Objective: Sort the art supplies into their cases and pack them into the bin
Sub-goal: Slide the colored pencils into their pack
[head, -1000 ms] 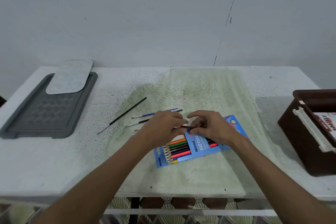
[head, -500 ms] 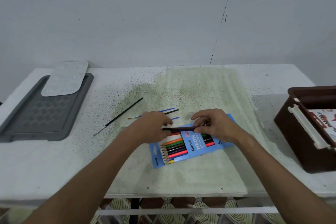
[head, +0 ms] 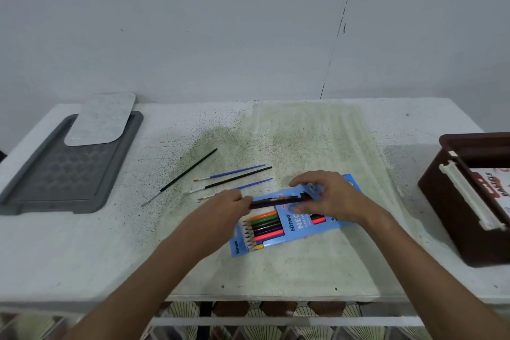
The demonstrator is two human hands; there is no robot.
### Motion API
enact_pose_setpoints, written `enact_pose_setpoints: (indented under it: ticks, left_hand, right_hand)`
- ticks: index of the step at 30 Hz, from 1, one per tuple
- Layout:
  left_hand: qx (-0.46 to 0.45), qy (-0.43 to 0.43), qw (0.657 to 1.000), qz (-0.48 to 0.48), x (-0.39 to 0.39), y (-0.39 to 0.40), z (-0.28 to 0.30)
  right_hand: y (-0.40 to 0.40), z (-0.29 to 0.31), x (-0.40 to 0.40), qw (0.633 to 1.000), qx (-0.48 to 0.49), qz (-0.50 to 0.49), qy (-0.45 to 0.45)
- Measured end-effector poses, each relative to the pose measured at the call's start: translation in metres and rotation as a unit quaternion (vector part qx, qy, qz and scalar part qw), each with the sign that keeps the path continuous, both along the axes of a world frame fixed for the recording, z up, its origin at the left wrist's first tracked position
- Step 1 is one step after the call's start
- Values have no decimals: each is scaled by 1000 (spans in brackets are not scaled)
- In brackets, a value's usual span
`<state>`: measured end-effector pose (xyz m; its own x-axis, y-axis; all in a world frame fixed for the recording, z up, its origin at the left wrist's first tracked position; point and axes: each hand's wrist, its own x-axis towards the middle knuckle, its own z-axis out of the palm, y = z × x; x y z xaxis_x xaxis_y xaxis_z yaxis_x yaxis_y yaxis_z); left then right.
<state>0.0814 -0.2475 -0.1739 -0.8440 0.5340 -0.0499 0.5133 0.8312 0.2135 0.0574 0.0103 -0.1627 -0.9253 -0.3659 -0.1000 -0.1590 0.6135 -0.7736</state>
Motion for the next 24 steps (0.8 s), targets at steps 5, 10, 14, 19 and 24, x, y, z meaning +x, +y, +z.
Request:
enact_pose_setpoints:
  ticks: [5,10,14,19,24]
  left_hand:
    - [0,-29,998,60,22,-47,-2]
    - [-46,-38,996,66,29,-63,0]
    - [-59,-9,996,72,30,-60,0]
    - [-73,33,996,43,19,-39,4]
    - [-115,12,993,32,13,-32,7]
  right_hand:
    - [9,-9,4,993,94,76,13]
    - [11,-17,5,992,86,87,9]
    - [12,-26,7,994,72,80,6]
    - [10,-31,7,997,48,63,1]
    - [7,-34,6,997,44,63,6]
